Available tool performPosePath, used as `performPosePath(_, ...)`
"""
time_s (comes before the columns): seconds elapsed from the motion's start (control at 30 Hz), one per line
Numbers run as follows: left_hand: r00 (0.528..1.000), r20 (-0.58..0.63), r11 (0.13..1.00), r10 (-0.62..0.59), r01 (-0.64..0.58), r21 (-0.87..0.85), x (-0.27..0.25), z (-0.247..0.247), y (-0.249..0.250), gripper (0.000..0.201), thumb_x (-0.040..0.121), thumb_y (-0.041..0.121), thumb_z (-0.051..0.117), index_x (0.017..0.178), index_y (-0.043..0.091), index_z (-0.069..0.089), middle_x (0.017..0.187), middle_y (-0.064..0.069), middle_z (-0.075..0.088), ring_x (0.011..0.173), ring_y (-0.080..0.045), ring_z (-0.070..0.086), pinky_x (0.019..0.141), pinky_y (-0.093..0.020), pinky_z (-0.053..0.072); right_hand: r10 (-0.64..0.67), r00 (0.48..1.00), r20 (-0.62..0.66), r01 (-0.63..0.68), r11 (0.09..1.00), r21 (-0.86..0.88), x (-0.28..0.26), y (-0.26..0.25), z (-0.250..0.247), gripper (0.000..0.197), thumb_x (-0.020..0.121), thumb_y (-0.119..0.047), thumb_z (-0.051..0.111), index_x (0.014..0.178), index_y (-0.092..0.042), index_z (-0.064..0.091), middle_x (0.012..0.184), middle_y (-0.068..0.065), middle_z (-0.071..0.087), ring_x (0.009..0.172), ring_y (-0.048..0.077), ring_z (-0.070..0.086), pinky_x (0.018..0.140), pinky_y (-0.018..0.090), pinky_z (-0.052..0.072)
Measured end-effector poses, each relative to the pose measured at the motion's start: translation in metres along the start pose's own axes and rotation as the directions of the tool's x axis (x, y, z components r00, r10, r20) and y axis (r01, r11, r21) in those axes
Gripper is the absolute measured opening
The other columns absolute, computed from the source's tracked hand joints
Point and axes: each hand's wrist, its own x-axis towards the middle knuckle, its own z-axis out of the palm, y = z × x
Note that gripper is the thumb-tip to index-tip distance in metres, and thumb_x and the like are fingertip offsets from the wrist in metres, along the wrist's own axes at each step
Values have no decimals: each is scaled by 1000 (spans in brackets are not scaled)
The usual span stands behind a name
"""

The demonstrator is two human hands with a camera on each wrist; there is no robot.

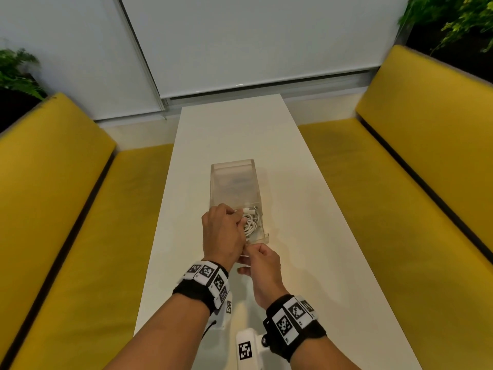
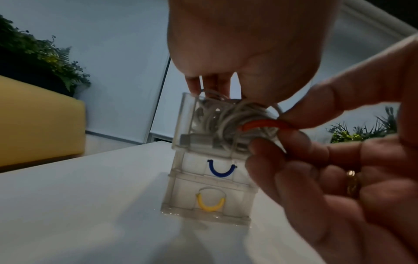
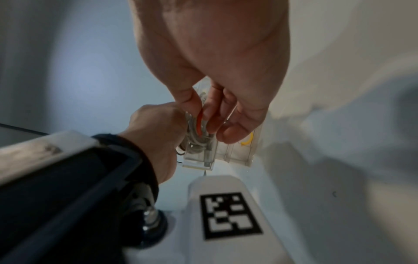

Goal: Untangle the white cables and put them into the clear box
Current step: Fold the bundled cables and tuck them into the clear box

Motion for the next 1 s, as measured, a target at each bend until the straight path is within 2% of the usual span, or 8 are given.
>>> performPosePath(0.1,997,-71,998,33,-29,52,1,-1,1,19,91,30,69,105,22,78,93,-3,56,91,-25,50,81,-42,42,5,1000,-3,-5,1000,-2,1,-2,1,12,93,-10,61,81,-7,60,85,14,71,76,24,66,65,37,51)
performPosePath(0.2,993,-47,994,109,-108,18,1,2,-5,22,95,30,62,103,17,78,86,-3,55,78,-24,53,66,-36,43,7,1000,-7,-7,1000,1,2,-3,1,11,91,-9,61,80,-8,62,87,13,72,76,23,65,63,35,50)
performPosePath(0.37,968,-67,967,243,-237,89,9,-2,-4,18,89,26,70,82,12,76,76,-3,53,67,-23,50,59,-35,41,7,1000,-12,-7,1000,11,3,-2,2,10,90,-11,63,81,-9,63,85,9,72,74,20,64,60,33,49)
performPosePath(0.53,989,-58,985,135,-140,-96,12,-1,-2,11,89,21,73,83,11,76,79,-1,56,65,-21,57,52,-31,47,16,1000,-20,-15,999,43,4,-5,4,11,91,-8,62,81,-8,62,86,10,73,75,21,63,58,31,48)
performPosePath(0.63,986,-32,957,162,-165,-241,8,1,-12,12,92,18,65,93,12,75,87,2,59,72,-17,61,61,-37,55,15,999,-33,-14,999,32,4,-7,3,7,90,-7,62,85,-6,66,84,8,75,75,21,64,58,31,49)
performPosePath(0.73,972,125,923,197,-141,-358,8,-12,-24,29,94,22,52,112,12,73,100,5,54,87,-11,58,79,-29,53,16,999,-31,-16,1000,24,5,-7,2,9,89,-7,61,91,-3,69,85,7,76,76,21,66,59,31,50)
performPosePath(0.87,875,410,935,256,-117,-334,15,-33,-37,42,96,30,64,135,15,62,112,9,46,105,-4,53,96,-15,42,24,999,-33,-23,999,29,5,-6,2,14,89,-8,61,96,0,69,88,9,77,76,21,66,60,32,51)
performPosePath(1.0,864,451,967,225,-142,-212,26,-41,-35,44,88,34,76,129,18,68,117,8,54,108,-12,56,94,-24,44,36,998,-47,-35,999,26,4,-3,4,17,90,-8,60,100,3,69,87,8,77,75,19,66,59,31,51)
